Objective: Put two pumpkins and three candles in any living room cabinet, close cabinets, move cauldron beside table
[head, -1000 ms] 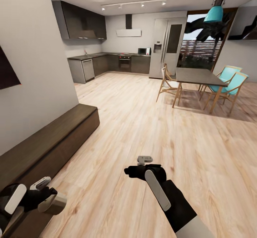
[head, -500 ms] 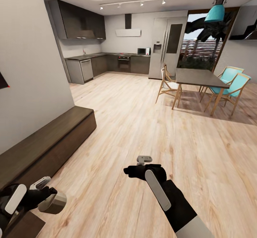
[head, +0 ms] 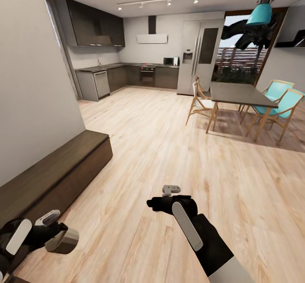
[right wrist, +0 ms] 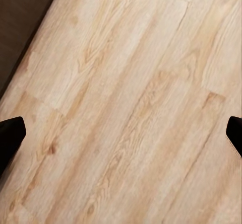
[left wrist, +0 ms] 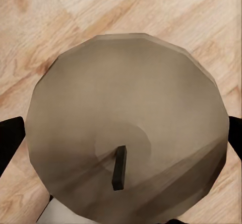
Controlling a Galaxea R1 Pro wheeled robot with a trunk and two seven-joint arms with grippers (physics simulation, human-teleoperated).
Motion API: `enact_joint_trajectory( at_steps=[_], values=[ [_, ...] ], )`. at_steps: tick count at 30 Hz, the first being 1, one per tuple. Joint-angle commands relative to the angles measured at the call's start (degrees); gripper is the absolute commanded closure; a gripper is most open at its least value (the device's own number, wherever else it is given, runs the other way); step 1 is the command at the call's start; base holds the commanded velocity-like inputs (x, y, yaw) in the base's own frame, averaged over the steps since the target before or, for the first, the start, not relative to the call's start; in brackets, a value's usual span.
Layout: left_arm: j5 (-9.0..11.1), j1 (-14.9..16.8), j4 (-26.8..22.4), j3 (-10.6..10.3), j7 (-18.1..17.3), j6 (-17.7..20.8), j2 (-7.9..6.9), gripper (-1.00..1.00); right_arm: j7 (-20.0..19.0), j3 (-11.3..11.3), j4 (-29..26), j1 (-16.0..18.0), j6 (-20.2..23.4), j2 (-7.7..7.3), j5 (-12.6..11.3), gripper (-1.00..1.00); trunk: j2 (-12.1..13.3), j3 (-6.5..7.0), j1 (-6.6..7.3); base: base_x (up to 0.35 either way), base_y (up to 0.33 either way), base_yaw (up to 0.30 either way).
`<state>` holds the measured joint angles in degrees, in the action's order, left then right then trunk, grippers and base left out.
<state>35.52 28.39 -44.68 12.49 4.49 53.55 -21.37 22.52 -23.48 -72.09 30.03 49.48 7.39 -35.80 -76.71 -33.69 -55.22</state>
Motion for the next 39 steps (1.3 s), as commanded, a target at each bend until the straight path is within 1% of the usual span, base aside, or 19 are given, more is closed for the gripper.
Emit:
enact_joint_trajectory(
  at_steps=[1,9,13,18,39],
  values=[
    [0.7,0.1,-0.1,0.1,0.4,0.1,0.01,1.0,0.6,-0.1,0.0,0.0,0.1,0.0,-0.6,-1.0,0.0,-0.06,-0.03,0.33,0.0,0.022],
    [0.8,0.1,-0.1,0.1,0.5,0.0,0.01,1.0,0.6,-0.1,0.0,0.0,0.1,0.0,-0.6,-1.0,0.0,-0.06,-0.03,0.316,0.0,0.079],
    [0.8,0.1,-0.1,0.1,0.5,0.0,0.01,1.0,0.6,-1.5,0.2,0.0,0.0,0.0,-0.6,-1.0,0.0,-0.06,-0.03,0.175,0.0,0.167],
    [0.9,0.1,-0.1,0.2,0.4,0.0,0.01,1.0,0.7,-2.2,0.4,0.0,0.0,0.01,-0.6,-1.0,0.0,-0.06,-0.03,0.026,0.0,0.257],
    [1.0,0.1,-0.1,0.2,0.4,0.1,0.01,1.0,0.7,-2.4,0.6,0.0,0.0,0.07,-0.6,-1.0,0.0,-0.06,-0.03,0.001,0.0,0.281]
  ],
)
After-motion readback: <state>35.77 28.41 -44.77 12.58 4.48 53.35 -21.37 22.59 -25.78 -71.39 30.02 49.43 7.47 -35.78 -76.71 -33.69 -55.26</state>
